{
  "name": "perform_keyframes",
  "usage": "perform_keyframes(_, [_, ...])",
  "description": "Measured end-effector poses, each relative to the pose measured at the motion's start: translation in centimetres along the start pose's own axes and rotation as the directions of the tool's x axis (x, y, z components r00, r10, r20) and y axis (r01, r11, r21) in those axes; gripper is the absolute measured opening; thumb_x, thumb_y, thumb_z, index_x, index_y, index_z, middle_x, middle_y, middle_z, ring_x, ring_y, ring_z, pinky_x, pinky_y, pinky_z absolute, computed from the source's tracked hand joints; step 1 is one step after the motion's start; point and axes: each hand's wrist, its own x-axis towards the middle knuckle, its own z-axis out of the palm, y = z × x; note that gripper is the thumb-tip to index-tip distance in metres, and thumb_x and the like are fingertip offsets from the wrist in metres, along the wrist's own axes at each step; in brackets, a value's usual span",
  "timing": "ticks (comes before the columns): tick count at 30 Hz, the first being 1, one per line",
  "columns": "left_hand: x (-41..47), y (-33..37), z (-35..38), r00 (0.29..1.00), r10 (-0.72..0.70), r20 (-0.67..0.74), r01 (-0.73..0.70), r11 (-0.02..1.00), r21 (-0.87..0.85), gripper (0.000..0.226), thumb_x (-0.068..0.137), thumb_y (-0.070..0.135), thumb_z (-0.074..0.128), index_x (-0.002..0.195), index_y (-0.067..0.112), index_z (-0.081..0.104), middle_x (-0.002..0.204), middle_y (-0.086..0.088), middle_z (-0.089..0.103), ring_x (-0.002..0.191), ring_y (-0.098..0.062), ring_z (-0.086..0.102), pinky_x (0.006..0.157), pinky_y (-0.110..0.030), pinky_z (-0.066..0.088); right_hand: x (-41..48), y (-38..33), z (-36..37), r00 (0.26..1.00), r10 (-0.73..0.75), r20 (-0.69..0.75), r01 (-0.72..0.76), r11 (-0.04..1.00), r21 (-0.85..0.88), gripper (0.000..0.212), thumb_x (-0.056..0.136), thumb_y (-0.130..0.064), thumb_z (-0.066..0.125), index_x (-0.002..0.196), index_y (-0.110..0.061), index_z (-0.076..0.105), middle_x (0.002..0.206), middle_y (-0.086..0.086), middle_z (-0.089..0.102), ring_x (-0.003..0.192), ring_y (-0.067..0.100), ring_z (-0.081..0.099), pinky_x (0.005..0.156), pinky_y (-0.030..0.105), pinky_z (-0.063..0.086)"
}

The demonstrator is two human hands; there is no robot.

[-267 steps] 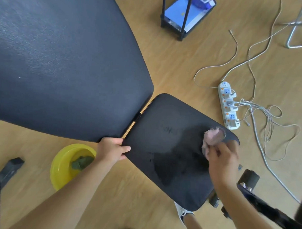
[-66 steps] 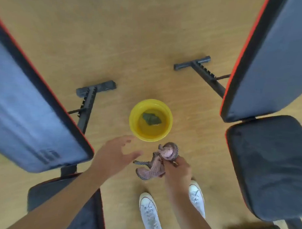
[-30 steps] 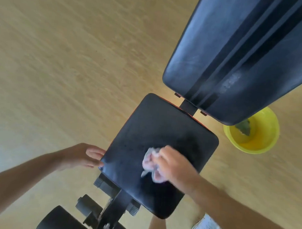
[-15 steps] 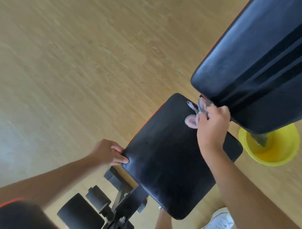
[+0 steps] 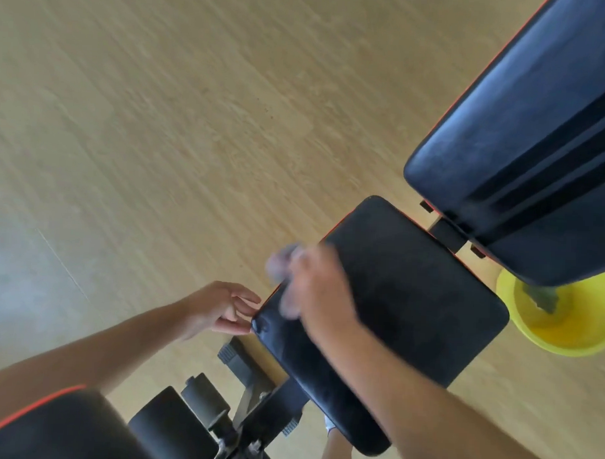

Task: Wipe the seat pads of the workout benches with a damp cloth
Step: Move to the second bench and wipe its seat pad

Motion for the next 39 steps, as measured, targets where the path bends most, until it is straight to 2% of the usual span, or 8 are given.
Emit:
perform_keyframes(4, [0.1, -0.5, -0.4, 0.999, -0.032, -0.032, 0.032, 0.999, 0.01, 0.062, 0.078, -0.025, 0.036, 0.127, 0.004, 0.06, 0.116, -0.026, 0.071, 0.107, -0.033, 0.069, 0.094, -0.042, 0.058, -3.4, -2.8, 2.9, 0.572, -0.588, 0.571, 0.732, 0.68, -0.033, 0.027, 0.074, -0.011, 0.081, 0.098, -0.005, 0.072, 0.099, 0.009, 0.062, 0.09, 0.025, 0.056, 0.074, 0.036, 0.052])
perform_keyframes(10, [-0.2, 0.0, -0.6, 0.999, 0.023, -0.04, -0.019, 0.994, 0.105, 0.055, 0.08, -0.018, 0.051, 0.117, 0.019, 0.067, 0.107, -0.003, 0.081, 0.104, -0.02, 0.075, 0.093, -0.039, 0.06, 8.9, 0.4, -5.1, 0.972, 0.0, 0.233, 0.12, 0.857, -0.502, 0.026, 0.053, -0.001, 0.073, 0.067, -0.021, 0.063, 0.076, -0.009, 0.043, 0.078, 0.024, 0.04, 0.057, 0.028, 0.033])
perform_keyframes(12, [-0.3, 0.5, -0.6, 0.992, 0.095, -0.079, -0.088, 0.992, 0.087, 0.049, 0.085, -0.012, 0.056, 0.118, 0.022, 0.066, 0.109, -0.005, 0.079, 0.097, -0.021, 0.078, 0.089, -0.038, 0.062, 9.6, -0.5, -4.1, 0.958, 0.061, 0.281, 0.074, 0.893, -0.444, 0.014, 0.079, -0.018, 0.08, 0.091, -0.017, 0.073, 0.089, -0.001, 0.058, 0.097, 0.025, 0.049, 0.071, 0.032, 0.045])
perform_keyframes(17, [-0.6, 1.6, 0.4, 0.85, 0.337, -0.405, -0.311, 0.941, 0.13, 0.039, 0.092, -0.006, 0.045, 0.101, 0.023, 0.068, 0.101, -0.006, 0.074, 0.096, -0.03, 0.072, 0.082, -0.045, 0.059, 2.9, -3.9, -0.7, 0.705, -0.371, 0.605, 0.637, 0.707, -0.308, 0.018, 0.088, -0.03, 0.071, 0.101, -0.018, 0.07, 0.107, -0.001, 0.068, 0.111, 0.022, 0.054, 0.097, 0.036, 0.039])
perform_keyframes(21, [-1.2, 2.3, 0.8, 0.835, 0.462, -0.298, -0.392, 0.881, 0.266, 0.029, 0.096, 0.005, 0.059, 0.104, 0.03, 0.073, 0.101, -0.002, 0.078, 0.083, -0.013, 0.076, 0.071, -0.031, 0.058, 10.4, 2.7, -9.5, 0.965, -0.116, 0.233, 0.228, 0.811, -0.539, 0.029, 0.076, -0.018, 0.078, 0.061, -0.018, 0.053, 0.084, -0.001, 0.054, 0.101, 0.027, 0.057, 0.071, 0.033, 0.037])
perform_keyframes(25, [-1.5, 2.6, 2.4, 0.945, 0.327, -0.004, -0.3, 0.872, 0.386, 0.042, 0.081, 0.026, 0.082, 0.12, 0.037, 0.071, 0.108, 0.013, 0.08, 0.098, -0.002, 0.074, 0.092, -0.034, 0.057, 8.5, 6.2, -12.0, 0.998, -0.048, 0.03, 0.057, 0.861, -0.505, 0.017, 0.068, -0.001, 0.074, 0.066, -0.011, 0.061, 0.083, 0.005, 0.052, 0.087, 0.029, 0.058, 0.058, 0.032, 0.034])
perform_keyframes(30, [-1.9, 3.0, 3.0, 0.937, 0.335, -0.096, -0.242, 0.824, 0.513, 0.045, 0.07, 0.026, 0.09, 0.107, 0.046, 0.075, 0.083, 0.018, 0.081, 0.083, 0.011, 0.07, 0.08, -0.012, 0.047, 5.8, 11.4, -14.6, 0.95, 0.28, -0.14, -0.311, 0.897, -0.313, 0.024, 0.086, -0.033, 0.069, 0.081, -0.013, 0.056, 0.086, 0.007, 0.06, 0.078, 0.029, 0.061, 0.062, 0.03, 0.041])
perform_keyframes(39, [-1.3, 3.2, 3.1, 0.949, 0.288, -0.129, -0.189, 0.846, 0.499, 0.038, 0.068, 0.021, 0.09, 0.1, 0.039, 0.079, 0.076, 0.015, 0.082, 0.075, 0.003, 0.076, 0.088, -0.032, 0.056, -10.1, 19.7, -16.6, 0.74, 0.597, -0.311, -0.588, 0.798, 0.133, 0.052, 0.095, -0.022, 0.069, 0.046, -0.02, 0.051, 0.041, -0.007, 0.042, 0.042, 0.01, 0.04, 0.04, 0.024, 0.027])
